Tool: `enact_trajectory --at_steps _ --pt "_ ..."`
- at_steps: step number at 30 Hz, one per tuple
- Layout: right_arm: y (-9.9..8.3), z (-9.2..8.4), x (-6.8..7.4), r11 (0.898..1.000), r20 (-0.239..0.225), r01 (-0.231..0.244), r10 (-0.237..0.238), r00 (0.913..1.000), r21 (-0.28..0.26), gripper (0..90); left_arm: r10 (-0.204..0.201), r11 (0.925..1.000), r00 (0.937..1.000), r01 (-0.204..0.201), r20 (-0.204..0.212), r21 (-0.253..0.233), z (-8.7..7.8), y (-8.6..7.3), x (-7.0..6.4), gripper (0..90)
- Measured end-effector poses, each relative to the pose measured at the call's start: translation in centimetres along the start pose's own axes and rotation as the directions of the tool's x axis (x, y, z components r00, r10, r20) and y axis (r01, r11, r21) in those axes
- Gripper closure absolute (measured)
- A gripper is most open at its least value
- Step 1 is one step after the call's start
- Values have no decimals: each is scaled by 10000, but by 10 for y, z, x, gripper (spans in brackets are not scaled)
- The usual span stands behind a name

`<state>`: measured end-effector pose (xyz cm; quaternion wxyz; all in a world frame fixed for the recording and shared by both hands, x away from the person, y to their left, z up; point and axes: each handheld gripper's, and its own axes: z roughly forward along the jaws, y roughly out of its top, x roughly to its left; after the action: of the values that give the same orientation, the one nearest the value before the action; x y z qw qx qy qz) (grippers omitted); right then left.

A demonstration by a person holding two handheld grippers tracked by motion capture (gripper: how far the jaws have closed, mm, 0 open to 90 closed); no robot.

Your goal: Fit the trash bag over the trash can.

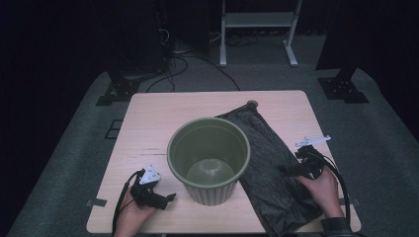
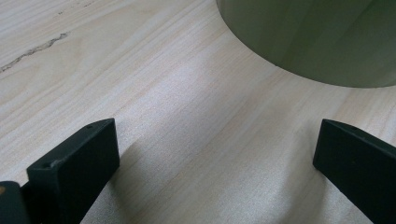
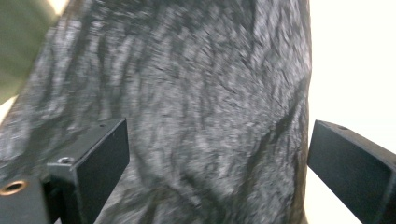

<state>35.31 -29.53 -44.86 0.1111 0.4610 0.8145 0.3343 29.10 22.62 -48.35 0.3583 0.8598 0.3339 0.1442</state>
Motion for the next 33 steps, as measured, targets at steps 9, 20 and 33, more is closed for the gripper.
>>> enact_trajectory --at_steps 9,20,33 --pt "-3 18 -16 9976 -260 -521 533 9982 447 50 5 10000 10000 -5 0 4 0 0 0 0" --pt "2 29 4 9990 -940 -125 166 9954 432 55 3 10000 10000 -3 -1 2 0 0 0 0" --pt "15 42 30 9985 -1504 373 -309 9881 399 54 9 10000 10000 -9 1 6 0 0 0 0"
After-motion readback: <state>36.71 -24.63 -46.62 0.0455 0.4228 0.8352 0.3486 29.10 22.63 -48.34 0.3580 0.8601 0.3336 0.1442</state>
